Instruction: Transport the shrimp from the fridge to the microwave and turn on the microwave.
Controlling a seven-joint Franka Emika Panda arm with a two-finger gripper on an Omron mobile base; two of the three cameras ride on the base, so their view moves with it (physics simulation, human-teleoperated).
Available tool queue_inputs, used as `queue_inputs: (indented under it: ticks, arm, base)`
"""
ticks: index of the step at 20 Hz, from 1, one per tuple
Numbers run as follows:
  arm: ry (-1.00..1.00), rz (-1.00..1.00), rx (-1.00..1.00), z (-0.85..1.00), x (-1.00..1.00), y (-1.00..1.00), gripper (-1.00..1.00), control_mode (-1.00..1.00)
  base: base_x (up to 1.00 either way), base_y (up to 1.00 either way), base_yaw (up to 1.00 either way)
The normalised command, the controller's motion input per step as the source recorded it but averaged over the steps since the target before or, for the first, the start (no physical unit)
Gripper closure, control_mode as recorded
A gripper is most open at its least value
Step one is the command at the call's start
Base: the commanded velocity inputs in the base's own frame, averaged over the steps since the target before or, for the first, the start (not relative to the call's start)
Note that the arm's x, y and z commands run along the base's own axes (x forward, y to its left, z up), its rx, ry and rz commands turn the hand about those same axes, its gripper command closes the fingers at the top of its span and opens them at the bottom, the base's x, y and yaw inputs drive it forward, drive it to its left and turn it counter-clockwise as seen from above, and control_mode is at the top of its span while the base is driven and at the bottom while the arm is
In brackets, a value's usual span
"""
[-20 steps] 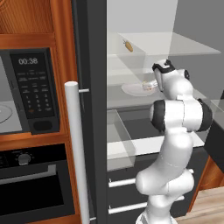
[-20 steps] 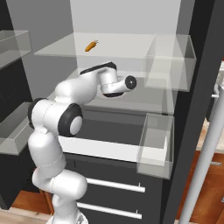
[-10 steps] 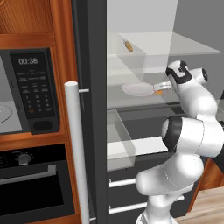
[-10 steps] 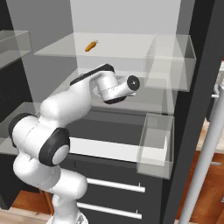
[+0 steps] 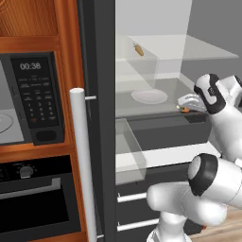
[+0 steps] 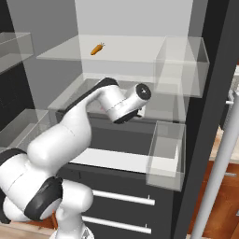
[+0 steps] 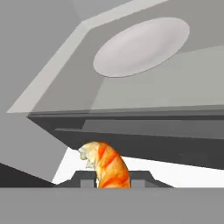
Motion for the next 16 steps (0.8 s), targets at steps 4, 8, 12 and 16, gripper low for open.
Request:
queue_inputs:
  ticks: [4, 8, 12, 16]
  arm:
    - [0.02, -0.04, 0.00, -0.64, -0.94, 0.02, 1.00, -1.00]
    - [0.04, 0.00, 0.00, -0.65, -0.76, 0.25, 1.00, -1.00]
    - [0.10, 0.03, -0.03, -0.31, -0.36, 0.51, 1.00, -1.00]
    - [0.02, 0.09, -0.16, -0.04, -0.07, 0.69, 1.00, -1.00]
  base:
    - [0.00, 0.00, 0.00]
    - [0.00, 0.00, 0.00]
    - [0.00, 0.00, 0.00]
    - [0.00, 0.00, 0.00]
